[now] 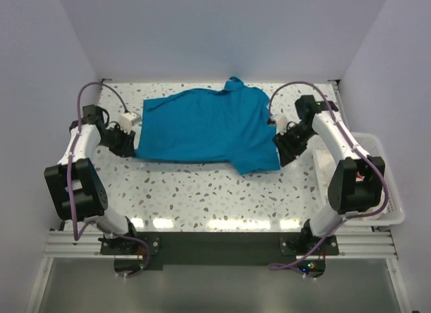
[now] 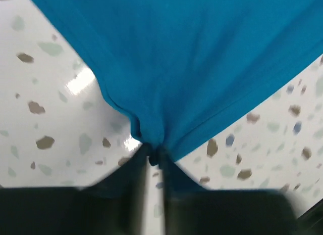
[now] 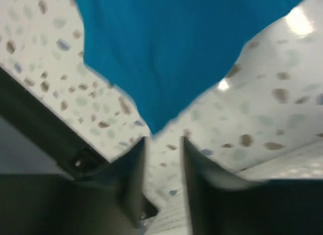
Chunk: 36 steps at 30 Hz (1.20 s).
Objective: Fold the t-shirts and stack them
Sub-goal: Flatten the tshirt out
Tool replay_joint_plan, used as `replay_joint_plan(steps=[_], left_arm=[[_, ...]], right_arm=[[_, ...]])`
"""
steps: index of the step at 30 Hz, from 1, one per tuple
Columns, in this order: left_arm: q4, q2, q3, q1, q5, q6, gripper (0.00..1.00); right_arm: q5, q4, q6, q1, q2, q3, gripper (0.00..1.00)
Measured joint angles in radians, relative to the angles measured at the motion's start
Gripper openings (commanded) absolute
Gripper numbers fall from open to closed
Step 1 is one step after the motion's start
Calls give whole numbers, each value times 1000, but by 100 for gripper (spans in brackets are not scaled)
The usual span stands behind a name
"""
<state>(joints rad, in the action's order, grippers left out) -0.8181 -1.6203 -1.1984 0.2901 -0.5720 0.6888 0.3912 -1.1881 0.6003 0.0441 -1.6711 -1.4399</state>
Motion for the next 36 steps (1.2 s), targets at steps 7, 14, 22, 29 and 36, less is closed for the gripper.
replay_joint_plan(steps=[7,14,22,29,36], left_arm=[[-206,82,92,75,62,249,84],[-194,75,1,74,-3,248,71],[-42,1,50,-23,62,114,66],[53,-54,105,-73,157,34,63],[117,-45,225,-84,244,20,52]], right_arm=[[-8,-149,151,122,45,31,74],[-7,-132,89,94,-53,-146,46],[-39,9,-29,152,-236,-115,42],[-114,136,-59,227,-258,17,40],[-233,200,-30,243,-247,172,37]])
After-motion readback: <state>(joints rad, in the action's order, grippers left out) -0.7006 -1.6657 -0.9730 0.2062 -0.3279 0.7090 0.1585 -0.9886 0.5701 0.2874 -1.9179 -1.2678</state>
